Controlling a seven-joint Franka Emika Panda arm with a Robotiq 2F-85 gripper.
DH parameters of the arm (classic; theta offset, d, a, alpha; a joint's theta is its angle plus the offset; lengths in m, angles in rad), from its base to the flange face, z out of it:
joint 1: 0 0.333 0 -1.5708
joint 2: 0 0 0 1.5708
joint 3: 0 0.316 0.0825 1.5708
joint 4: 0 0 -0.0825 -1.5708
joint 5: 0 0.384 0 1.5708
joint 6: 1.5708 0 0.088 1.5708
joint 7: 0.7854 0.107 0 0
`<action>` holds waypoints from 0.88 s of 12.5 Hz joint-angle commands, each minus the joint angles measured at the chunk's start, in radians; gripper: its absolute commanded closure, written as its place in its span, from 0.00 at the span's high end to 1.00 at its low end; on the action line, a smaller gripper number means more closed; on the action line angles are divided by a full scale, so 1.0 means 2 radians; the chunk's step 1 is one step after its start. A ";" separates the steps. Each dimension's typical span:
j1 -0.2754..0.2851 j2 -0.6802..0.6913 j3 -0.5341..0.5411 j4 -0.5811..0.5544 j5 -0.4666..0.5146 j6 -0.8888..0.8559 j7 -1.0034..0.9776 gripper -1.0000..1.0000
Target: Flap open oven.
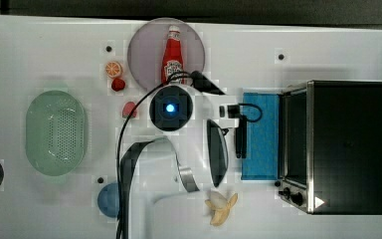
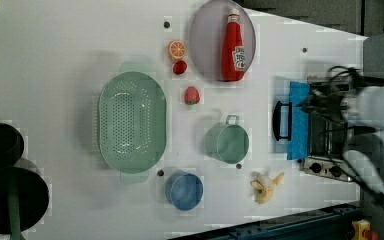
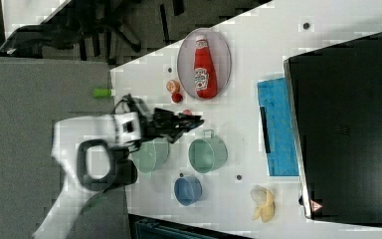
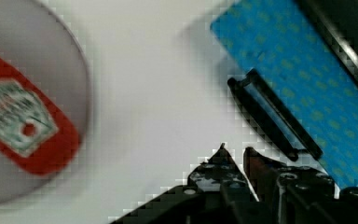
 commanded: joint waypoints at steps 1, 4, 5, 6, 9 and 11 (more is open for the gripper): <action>-0.008 -0.063 -0.003 0.009 0.059 -0.052 0.027 0.18; -0.009 -0.133 -0.010 0.016 0.104 -0.115 0.027 0.18; -0.009 -0.149 -0.011 0.019 0.110 -0.128 0.027 0.18; -0.009 -0.163 -0.011 0.023 0.111 -0.138 0.027 0.18; -0.008 -0.190 -0.011 0.048 0.111 -0.202 0.027 0.18; -0.007 -0.193 -0.010 0.080 0.111 -0.256 0.025 0.18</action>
